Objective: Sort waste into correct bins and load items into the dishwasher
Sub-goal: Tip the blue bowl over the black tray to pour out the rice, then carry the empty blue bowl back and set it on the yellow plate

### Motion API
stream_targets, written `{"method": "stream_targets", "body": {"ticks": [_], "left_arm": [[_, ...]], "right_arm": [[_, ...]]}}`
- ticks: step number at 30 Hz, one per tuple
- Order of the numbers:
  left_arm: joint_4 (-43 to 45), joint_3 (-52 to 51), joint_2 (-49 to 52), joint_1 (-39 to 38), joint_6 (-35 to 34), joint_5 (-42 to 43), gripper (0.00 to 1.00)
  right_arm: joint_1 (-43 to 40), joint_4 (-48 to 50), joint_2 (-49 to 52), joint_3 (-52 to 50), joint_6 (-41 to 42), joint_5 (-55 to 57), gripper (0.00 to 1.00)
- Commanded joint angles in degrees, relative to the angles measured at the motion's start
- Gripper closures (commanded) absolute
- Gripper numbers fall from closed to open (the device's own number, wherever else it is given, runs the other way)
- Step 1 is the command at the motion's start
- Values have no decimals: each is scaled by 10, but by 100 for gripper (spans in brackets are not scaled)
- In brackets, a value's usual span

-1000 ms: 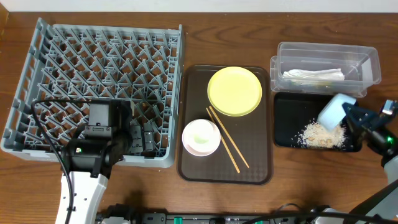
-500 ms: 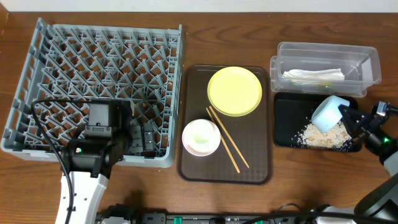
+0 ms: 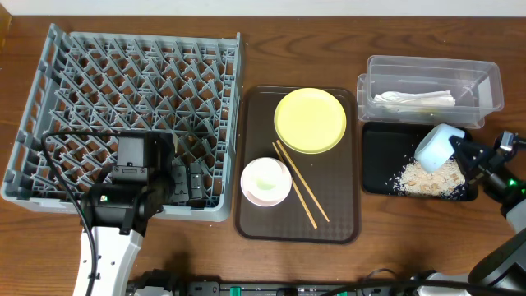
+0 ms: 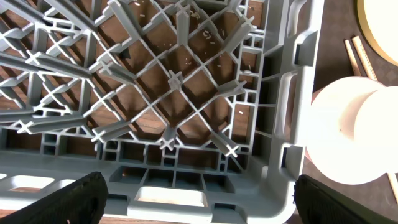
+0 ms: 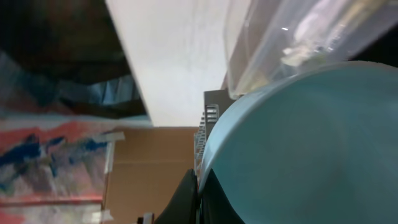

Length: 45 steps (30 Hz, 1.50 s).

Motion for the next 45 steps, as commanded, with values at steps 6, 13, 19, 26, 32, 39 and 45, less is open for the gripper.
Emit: {"method": "stream_targets", "body": {"ticks": [6,13,19,26,32,39,45], "left_arm": [[1,13,0,-2,-1,-5,2],[1,13,0,-2,-1,-5,2],[0,13,0,-2,-1,-5,2],[0,13,0,-2,-1,-5,2],[0,13,0,-2,-1,-5,2],[1,13,0,-2,-1,-5,2],[1,13,0,-2,-1,-5,2]], "right_arm": [[11,47,-8,0,-29,-54,99],[38,36,-9,0,6,-7,99],[117,35,-46,0,41,28,99],[248,29,-146,0,63,154,99],[384,24,-214,16,48,255,99],[495,-179,-213,126,-86,388,99],[564,-315,-200,236,-198,561,99]]}}
